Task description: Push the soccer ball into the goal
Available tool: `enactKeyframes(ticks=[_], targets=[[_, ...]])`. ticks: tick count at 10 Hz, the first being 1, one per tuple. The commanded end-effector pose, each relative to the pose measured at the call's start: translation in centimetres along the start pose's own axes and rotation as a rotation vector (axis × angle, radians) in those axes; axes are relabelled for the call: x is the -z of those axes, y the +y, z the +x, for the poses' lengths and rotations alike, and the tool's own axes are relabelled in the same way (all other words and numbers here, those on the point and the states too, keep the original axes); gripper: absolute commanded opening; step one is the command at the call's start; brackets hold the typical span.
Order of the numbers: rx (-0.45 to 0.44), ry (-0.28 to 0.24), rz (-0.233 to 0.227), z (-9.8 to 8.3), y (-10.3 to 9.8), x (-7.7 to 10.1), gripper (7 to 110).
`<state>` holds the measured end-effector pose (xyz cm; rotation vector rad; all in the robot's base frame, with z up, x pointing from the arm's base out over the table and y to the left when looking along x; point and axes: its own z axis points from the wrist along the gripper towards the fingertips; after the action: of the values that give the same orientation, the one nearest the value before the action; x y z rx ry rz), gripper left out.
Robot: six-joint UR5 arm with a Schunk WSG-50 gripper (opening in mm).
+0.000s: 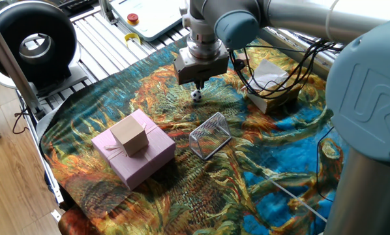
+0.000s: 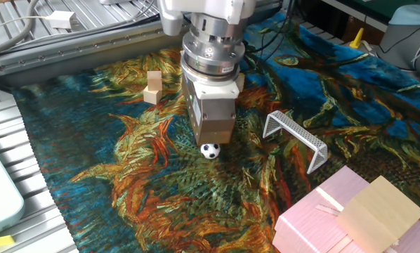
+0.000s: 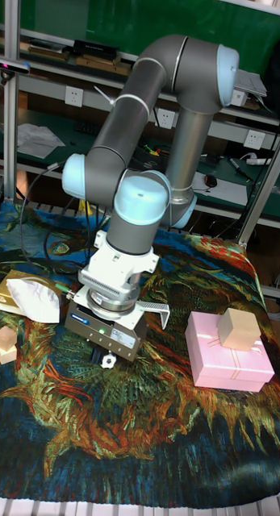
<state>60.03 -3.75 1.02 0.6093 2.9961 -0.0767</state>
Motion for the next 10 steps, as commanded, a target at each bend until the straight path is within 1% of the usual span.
enactKeyframes(ticks=[1,3,4,5,6,7,8,10], targets=[[-0.025,0.005,-0.006,0.4,1.3,0.5,7],[-0.033,0.009,-0.011,0.5,2.1,0.8,7],[-0.032,0.008,-0.008,0.5,2.1,0.8,7],[-0.017,-0.003,0.0,0.1,1.5,0.6,7],[0.002,-0.013,-0.006,-0.5,0.8,0.3,7],[0.029,-0.022,-0.011,-1.1,-0.6,0.0,7],[0.052,-0.034,-0.006,-1.5,-2.0,-0.2,7],[0.068,-0.044,0.002,-1.8,-3.7,-0.2,7]])
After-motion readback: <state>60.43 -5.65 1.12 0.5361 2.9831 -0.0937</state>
